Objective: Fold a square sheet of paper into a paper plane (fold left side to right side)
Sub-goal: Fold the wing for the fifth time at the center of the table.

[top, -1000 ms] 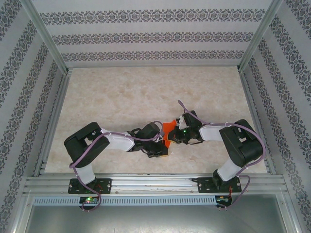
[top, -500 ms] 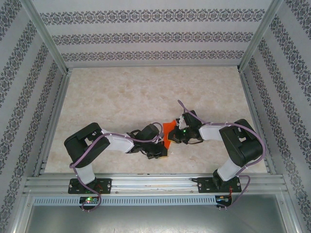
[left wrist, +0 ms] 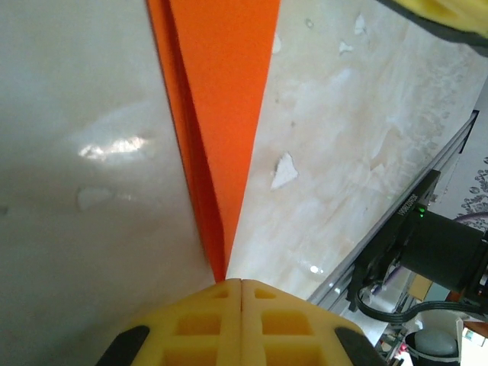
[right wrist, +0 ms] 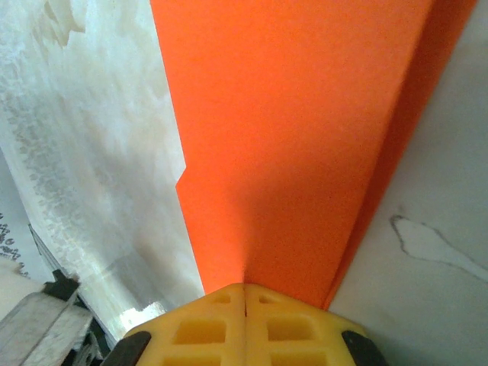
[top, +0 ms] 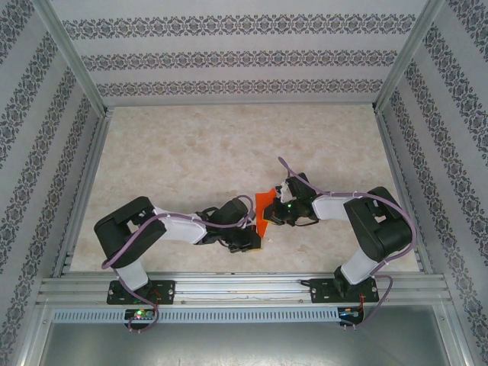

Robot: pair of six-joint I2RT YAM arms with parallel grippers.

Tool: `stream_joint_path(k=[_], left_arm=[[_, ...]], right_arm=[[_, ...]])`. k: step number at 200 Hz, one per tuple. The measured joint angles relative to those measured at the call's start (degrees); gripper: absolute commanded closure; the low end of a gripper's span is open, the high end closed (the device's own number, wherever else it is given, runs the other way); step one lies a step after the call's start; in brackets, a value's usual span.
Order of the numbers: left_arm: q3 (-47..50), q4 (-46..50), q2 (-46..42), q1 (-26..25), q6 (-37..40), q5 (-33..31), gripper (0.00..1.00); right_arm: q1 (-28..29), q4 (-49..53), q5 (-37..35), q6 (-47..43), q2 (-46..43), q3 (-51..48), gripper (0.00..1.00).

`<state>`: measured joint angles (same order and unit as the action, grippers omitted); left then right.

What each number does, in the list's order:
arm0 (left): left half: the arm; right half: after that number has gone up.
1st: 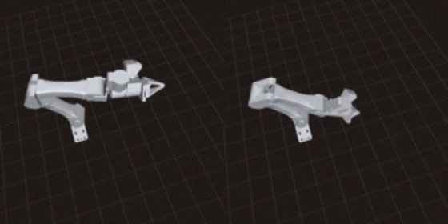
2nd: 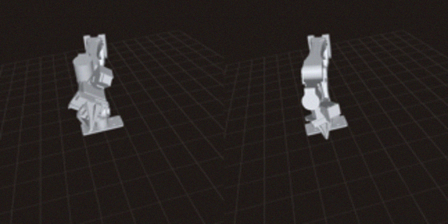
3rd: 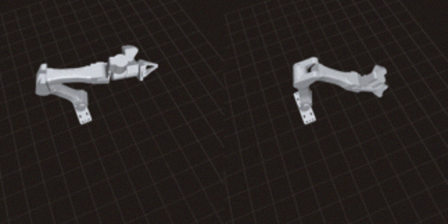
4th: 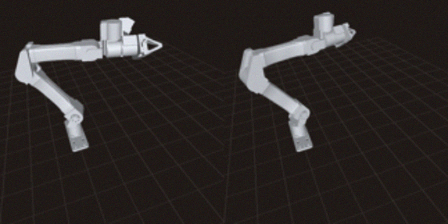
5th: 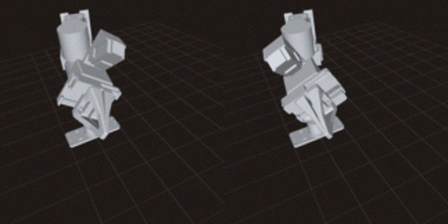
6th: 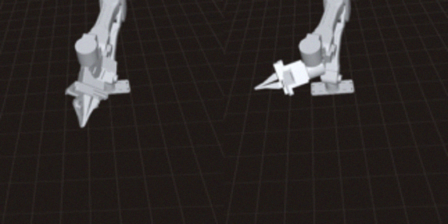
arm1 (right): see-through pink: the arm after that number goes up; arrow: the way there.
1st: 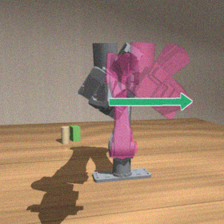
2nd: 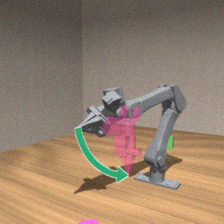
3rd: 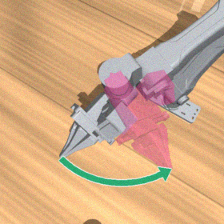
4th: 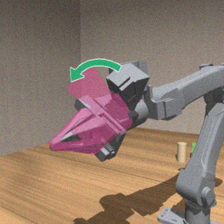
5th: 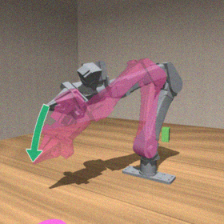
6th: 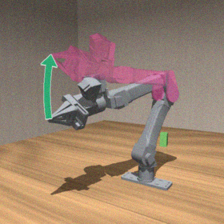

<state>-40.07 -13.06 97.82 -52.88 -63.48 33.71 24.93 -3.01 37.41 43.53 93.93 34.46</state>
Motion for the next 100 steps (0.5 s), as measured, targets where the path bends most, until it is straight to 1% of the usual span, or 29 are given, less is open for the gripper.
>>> stream_joint_path(k=[25,47,73,100], left_arm=[[-0.02,1.66,-3.74,0.2,0.31,-1.2,0.98],[-0.26,2.29,-5.18,1.25,0.76,-1.22,1.0],[-1.92,3.41,-4.35,2.49,2.03,-1.18,1.0],[-5.42,3.63,-0.98,2.75,3.26,-0.74,1.0]], right_arm=[[0.09,-0.02,-0.07,0.0,-0.02,0.0,1.0],[0.09,-0.02,-0.07,0.02,-0.02,0.0,1.0],[0.09,-0.02,-0.07,0.02,-0.02,0.0,1.0],[0.11,0.02,-0.09,0.0,-0.02,0.04,1.0]])
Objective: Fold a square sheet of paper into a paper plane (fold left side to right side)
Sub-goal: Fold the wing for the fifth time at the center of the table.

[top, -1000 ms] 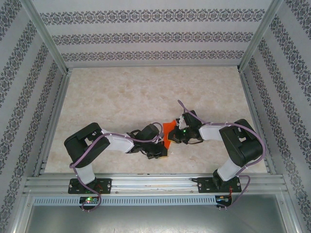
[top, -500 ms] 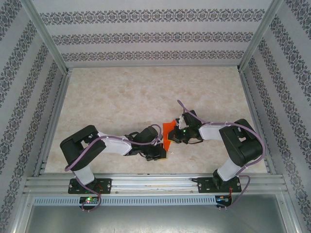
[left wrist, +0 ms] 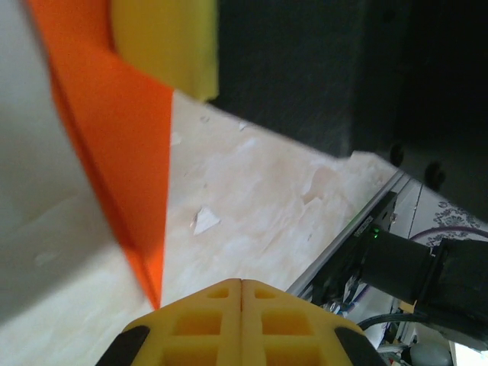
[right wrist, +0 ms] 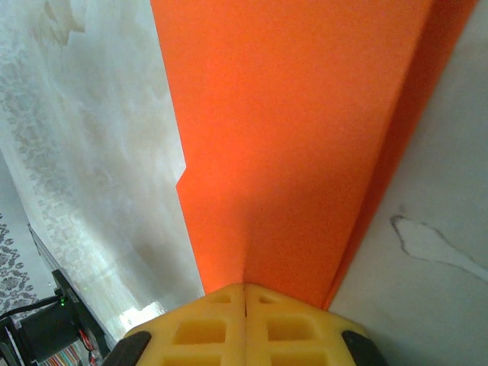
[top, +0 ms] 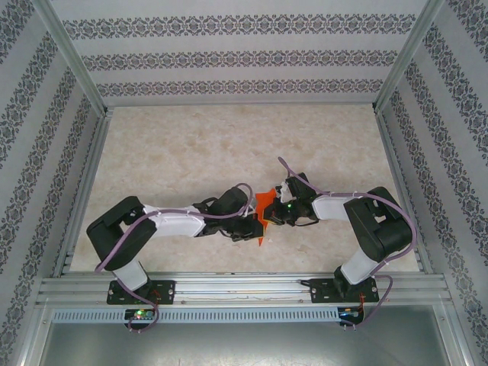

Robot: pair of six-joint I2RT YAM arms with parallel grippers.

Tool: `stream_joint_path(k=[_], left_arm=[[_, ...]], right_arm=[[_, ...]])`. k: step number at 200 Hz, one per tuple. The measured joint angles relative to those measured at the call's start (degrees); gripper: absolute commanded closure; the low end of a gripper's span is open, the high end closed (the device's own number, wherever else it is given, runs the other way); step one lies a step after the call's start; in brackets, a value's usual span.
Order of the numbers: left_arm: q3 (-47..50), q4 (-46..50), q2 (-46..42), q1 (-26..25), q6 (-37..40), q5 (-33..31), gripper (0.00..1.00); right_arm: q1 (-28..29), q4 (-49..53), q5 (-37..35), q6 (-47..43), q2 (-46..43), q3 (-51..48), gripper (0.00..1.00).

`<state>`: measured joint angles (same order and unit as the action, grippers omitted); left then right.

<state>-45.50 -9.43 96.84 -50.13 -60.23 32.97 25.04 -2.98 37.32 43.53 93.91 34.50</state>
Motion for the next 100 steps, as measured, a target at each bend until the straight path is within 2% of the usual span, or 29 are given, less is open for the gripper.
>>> stream_joint_path(k=[100], left_arm=[[-5.2,0.2,6.62,1.64,3.06,0.07,1.0]], right_arm=[[0.35,0.37,-0.44,0.0,0.0,0.28,1.0]])
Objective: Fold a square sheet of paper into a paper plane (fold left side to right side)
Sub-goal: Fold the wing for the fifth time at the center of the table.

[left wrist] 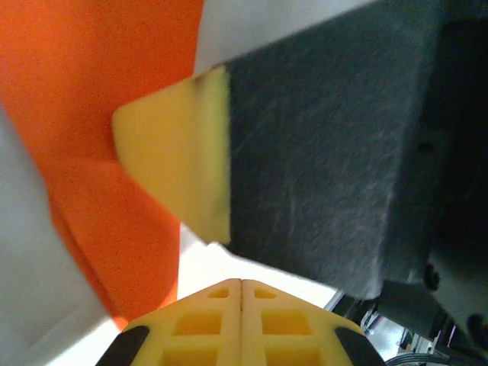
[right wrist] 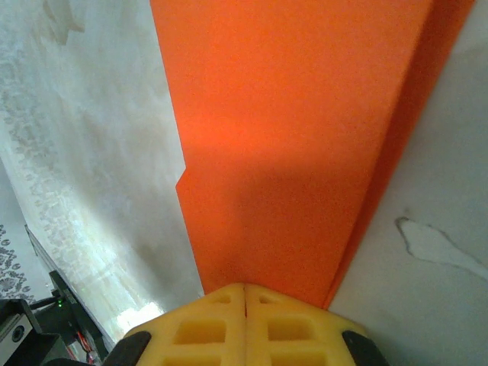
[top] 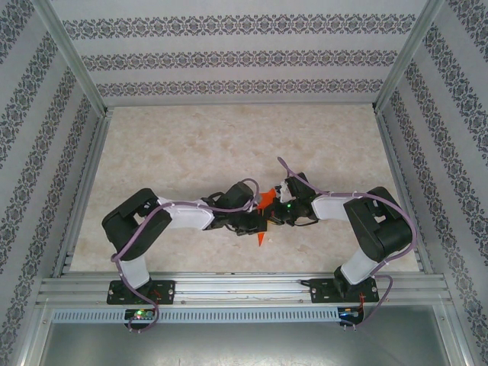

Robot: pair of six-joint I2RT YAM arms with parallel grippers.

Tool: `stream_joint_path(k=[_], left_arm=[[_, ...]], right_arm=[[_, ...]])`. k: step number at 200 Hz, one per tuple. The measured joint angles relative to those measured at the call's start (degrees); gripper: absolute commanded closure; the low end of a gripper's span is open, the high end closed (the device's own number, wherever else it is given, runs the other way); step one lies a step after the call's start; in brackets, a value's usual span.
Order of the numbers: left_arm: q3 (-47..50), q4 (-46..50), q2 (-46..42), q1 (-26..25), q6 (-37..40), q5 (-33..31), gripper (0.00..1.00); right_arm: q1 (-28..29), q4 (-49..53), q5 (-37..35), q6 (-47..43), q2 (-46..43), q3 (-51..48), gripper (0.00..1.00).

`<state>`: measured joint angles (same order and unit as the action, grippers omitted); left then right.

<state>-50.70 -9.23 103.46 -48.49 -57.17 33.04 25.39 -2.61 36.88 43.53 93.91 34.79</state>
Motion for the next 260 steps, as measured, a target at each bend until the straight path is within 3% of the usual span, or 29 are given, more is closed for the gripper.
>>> stream_joint_path(k=[91,260], left_arm=[[-1.73,0.11,4.85,0.24,1.49,0.9,1.0],[0.02,-0.87,3.98,0.09,3.19,1.22,1.0]], right_arm=[[0.0,0.02,-0.02,0.0,0.02,0.0,1.0],[0.0,0.83,0.87,-0.24,1.29,1.11,1.0]])
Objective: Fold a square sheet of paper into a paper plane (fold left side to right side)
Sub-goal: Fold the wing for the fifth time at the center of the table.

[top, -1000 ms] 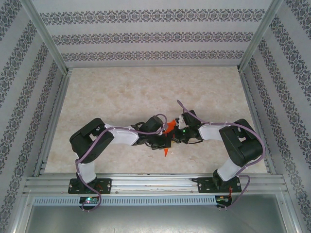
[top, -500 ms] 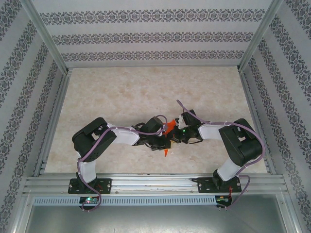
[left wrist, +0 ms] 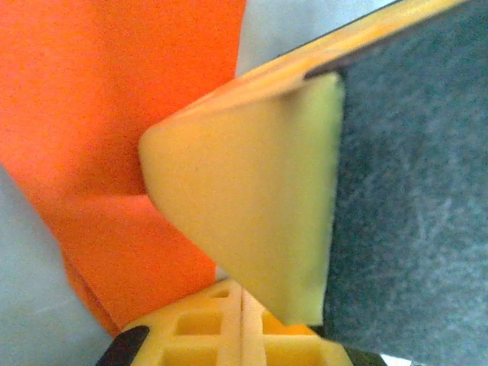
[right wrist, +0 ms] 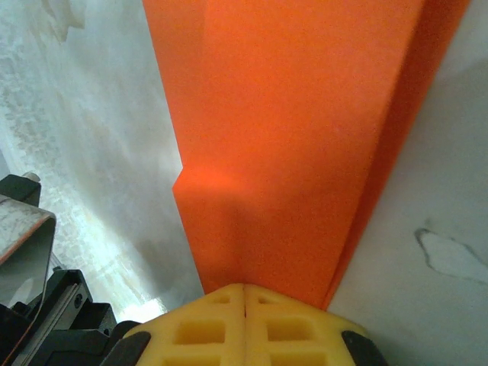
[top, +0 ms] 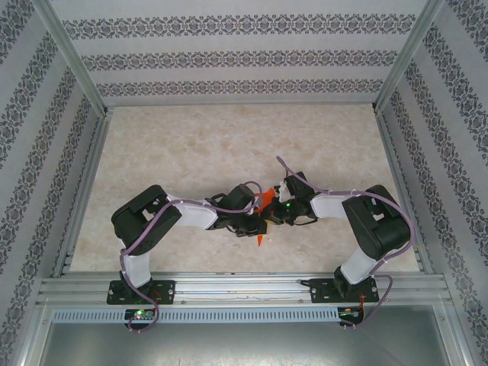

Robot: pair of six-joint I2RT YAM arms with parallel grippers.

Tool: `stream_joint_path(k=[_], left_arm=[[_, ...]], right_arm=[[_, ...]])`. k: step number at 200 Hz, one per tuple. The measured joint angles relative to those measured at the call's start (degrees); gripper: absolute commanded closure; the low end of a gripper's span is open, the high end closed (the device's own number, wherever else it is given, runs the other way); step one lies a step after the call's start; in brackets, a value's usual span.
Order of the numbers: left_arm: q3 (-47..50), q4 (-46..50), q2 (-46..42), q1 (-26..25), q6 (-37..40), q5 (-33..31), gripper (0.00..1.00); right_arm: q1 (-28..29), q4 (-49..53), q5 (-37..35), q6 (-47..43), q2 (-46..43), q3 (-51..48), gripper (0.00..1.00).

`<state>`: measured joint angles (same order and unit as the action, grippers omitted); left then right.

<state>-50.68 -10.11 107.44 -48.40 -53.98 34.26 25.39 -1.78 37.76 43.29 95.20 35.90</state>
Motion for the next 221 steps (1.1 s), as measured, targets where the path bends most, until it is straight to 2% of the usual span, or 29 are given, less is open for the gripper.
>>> stream_joint_path(k=[221], left_arm=[[1.51,3.69,-2.69,-2.21,1.31,-1.84,1.0]], right_arm=[[-0.15,-0.26,0.68,-0.17,0.59,0.0,1.0]])
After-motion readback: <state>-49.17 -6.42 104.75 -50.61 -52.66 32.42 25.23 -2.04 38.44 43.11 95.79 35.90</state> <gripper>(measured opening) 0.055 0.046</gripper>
